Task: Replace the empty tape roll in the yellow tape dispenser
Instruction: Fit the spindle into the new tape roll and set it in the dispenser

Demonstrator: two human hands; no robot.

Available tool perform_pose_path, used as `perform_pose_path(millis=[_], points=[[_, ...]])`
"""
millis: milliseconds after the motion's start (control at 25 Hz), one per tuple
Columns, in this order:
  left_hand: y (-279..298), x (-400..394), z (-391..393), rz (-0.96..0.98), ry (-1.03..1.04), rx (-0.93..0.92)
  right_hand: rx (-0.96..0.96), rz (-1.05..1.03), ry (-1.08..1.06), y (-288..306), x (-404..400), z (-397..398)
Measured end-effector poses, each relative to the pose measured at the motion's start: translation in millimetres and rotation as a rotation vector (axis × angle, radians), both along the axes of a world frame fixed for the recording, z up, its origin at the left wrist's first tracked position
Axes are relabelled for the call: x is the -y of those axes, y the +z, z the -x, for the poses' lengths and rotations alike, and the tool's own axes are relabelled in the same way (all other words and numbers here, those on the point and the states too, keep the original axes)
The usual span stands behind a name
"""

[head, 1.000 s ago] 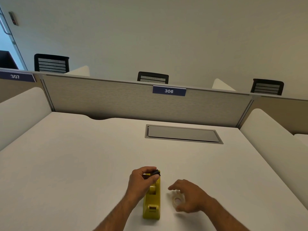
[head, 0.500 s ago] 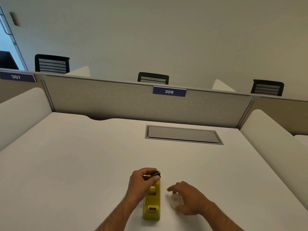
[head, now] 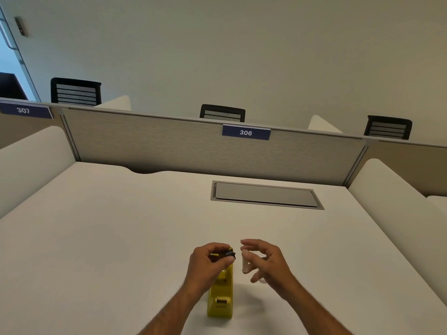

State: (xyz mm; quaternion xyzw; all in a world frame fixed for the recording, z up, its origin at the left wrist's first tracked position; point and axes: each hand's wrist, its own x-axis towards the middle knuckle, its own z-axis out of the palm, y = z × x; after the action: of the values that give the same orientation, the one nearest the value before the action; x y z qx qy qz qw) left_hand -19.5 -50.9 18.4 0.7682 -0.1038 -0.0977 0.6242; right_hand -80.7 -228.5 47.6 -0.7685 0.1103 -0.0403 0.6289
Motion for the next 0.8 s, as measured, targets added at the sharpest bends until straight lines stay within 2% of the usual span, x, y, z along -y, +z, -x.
perform_pose_path(millis=[160, 280, 480, 800], points=[[1.0, -1.6, 0.3, 0.023, -0.007, 0.023, -0.013, -0.128, -0.021, 3.2, -4.2, -4.7], [1.9, -3.0, 0.2, 0.050, -0.012, 0.026, -0.032, -0.247, 0.053, 1.8, -0.1, -6.5], [6.6, -2.8, 2.5, 0.045, -0.014, 0.027, -0.047, -0.119, 0.092, -0.3, 2.6, -8.2], [8.1, -1.9, 4.7, 0.060, -0.040, 0.011, -0.013, -0.116, 0.052, -1.9, -0.4, -5.5]])
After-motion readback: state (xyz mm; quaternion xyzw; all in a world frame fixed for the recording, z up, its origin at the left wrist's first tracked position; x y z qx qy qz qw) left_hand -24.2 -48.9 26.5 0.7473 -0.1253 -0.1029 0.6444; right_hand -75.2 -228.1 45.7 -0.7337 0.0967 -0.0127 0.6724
